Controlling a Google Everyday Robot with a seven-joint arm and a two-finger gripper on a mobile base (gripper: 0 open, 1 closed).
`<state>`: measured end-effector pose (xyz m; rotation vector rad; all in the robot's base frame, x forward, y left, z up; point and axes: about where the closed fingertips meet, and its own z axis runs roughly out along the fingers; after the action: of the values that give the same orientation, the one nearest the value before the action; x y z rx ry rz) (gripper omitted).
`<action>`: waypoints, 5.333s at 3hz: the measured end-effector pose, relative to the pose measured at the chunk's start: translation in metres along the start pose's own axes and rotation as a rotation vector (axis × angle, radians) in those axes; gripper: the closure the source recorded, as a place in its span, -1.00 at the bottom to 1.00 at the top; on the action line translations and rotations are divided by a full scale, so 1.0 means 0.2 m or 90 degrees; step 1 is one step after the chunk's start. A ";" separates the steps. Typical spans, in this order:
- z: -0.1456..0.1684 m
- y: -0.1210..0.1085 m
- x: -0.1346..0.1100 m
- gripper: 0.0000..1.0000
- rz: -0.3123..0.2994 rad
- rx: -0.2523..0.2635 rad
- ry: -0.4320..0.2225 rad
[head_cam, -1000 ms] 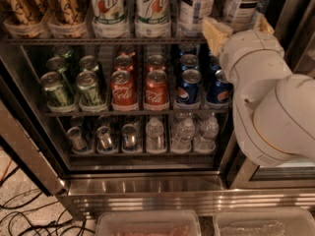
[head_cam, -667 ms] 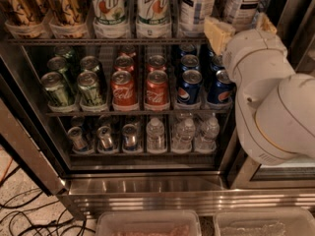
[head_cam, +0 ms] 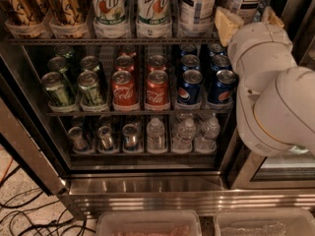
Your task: Pick blue plastic bottle from top shelf of fridge
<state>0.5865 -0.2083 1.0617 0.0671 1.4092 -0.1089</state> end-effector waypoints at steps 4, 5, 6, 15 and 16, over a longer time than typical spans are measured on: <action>0.21 0.01 0.00 -0.12 0.024 0.006 -0.006; 0.21 0.01 0.00 0.36 0.024 0.006 -0.006; 0.21 0.01 0.00 0.82 0.024 0.006 -0.006; -0.01 0.05 -0.24 1.00 0.019 -0.044 -0.113; -0.12 0.08 -0.20 1.00 0.027 -0.089 -0.095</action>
Offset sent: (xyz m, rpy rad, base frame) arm 0.0200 -0.0139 0.0119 0.0177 -0.0311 -0.0363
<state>0.5583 -0.1877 1.0971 -0.0259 1.2629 0.0197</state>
